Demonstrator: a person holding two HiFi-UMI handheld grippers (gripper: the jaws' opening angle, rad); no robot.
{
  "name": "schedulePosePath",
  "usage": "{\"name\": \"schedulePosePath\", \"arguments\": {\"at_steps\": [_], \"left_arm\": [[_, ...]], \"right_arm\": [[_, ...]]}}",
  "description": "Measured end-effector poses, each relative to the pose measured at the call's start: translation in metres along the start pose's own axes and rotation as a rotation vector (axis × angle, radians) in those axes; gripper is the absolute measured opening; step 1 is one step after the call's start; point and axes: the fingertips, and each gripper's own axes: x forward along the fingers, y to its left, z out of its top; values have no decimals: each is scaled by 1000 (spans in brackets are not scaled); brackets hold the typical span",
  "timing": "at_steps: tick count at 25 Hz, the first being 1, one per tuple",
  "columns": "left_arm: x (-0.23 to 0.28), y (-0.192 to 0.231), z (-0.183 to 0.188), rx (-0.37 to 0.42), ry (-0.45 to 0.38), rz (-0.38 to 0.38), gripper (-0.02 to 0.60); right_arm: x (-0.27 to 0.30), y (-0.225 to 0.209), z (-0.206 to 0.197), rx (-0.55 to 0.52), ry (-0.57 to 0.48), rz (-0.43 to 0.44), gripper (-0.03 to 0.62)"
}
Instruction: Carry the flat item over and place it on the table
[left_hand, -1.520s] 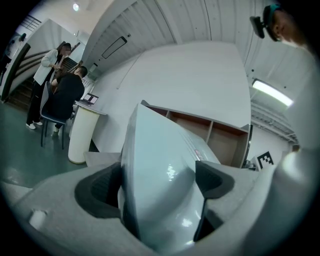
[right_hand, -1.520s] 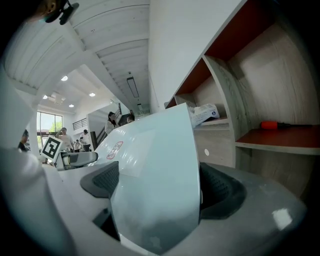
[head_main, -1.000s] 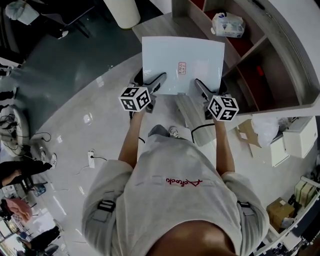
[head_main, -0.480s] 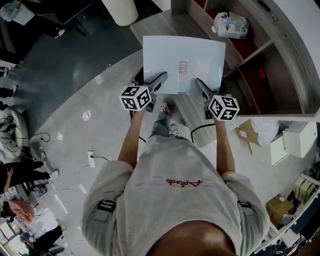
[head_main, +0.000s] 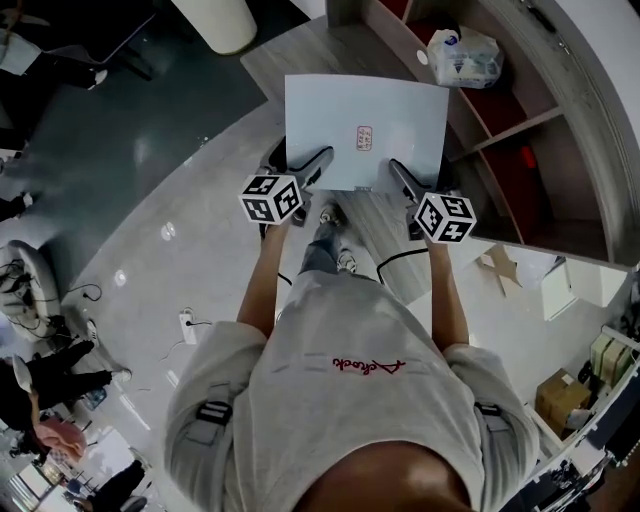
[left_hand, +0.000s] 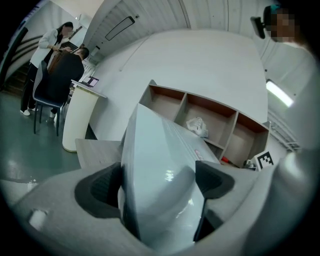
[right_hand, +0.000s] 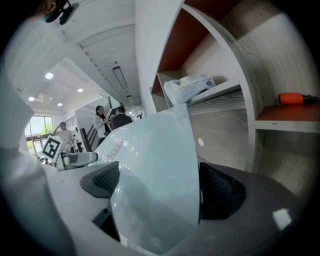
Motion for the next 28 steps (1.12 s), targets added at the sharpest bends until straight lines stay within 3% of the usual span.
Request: {"name": "schedulePosePath", "arguments": {"at_steps": [28], "left_arm": [[104, 93, -65, -132, 231, 5, 477]], "right_arm": [[108, -60, -67, 125, 217, -88, 517]]}}
